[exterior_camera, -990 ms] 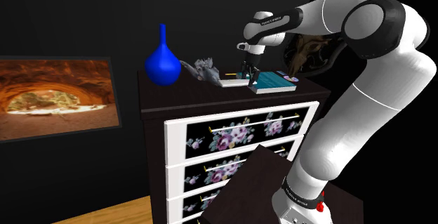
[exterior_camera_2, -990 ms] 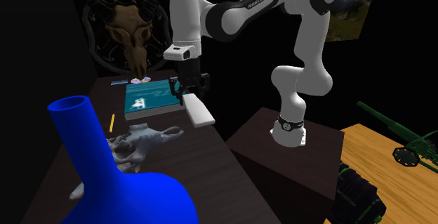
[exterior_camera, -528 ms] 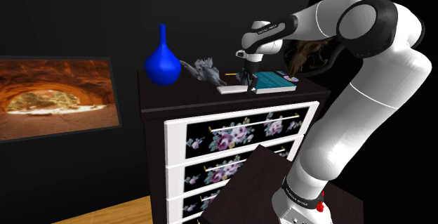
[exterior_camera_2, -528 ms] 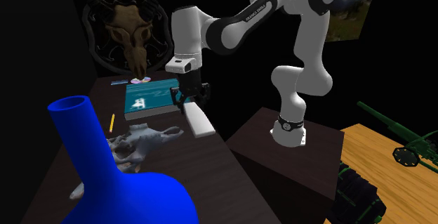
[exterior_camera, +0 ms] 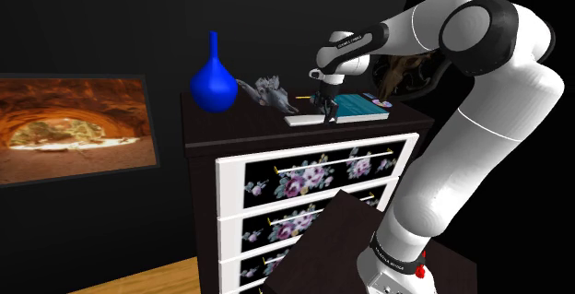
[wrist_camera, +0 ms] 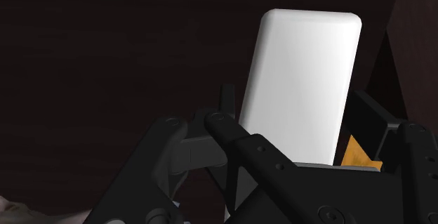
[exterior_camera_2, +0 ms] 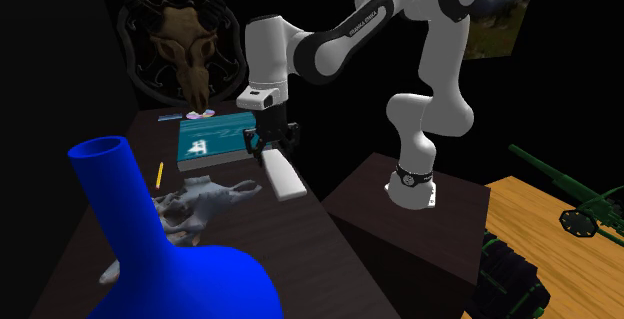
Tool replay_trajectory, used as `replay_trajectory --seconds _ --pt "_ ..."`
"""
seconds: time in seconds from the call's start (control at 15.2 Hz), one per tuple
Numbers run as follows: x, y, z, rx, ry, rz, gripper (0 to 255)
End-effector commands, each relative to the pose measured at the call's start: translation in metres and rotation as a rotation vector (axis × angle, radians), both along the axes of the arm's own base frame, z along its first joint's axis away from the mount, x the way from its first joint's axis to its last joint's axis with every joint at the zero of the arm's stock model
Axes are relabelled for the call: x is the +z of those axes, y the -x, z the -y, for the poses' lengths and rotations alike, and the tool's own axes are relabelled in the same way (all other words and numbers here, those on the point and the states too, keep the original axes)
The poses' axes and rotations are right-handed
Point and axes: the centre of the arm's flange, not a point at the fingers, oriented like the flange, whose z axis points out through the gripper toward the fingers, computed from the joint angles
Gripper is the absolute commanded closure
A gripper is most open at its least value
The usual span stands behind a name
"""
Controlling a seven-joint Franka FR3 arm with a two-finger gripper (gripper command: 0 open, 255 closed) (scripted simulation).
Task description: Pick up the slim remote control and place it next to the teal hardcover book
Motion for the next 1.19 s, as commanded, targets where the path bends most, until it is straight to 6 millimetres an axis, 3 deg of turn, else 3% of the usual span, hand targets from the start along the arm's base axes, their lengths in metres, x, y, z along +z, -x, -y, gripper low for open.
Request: replay_trajectory --seconds 0.0,0.33,0.59,1.12 --pt "0.0 0.0 0.0 0.0 0.0 0.0 0" --pt "0.0 0.0 0.0 0.0 0.0 0.0 0" --pt "0.05 0.001 0.001 0.0 0.0 0.0 0" --pt "0.05 0.001 0.001 0.0 0.0 0.0 0"
